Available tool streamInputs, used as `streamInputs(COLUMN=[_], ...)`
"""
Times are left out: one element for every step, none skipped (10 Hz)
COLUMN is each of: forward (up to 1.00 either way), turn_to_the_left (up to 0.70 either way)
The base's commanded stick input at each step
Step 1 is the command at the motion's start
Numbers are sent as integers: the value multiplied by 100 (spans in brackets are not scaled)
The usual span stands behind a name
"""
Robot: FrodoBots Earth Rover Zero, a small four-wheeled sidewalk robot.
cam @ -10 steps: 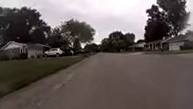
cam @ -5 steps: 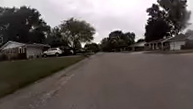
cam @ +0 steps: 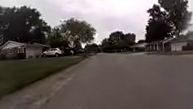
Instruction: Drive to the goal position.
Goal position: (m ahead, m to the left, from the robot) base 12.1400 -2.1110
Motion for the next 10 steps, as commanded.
streamInputs(forward=[70,70,70,70,70,70,70,70,70,70], turn_to_the_left=[0,0,0,0,0,0,0,0,0,0])
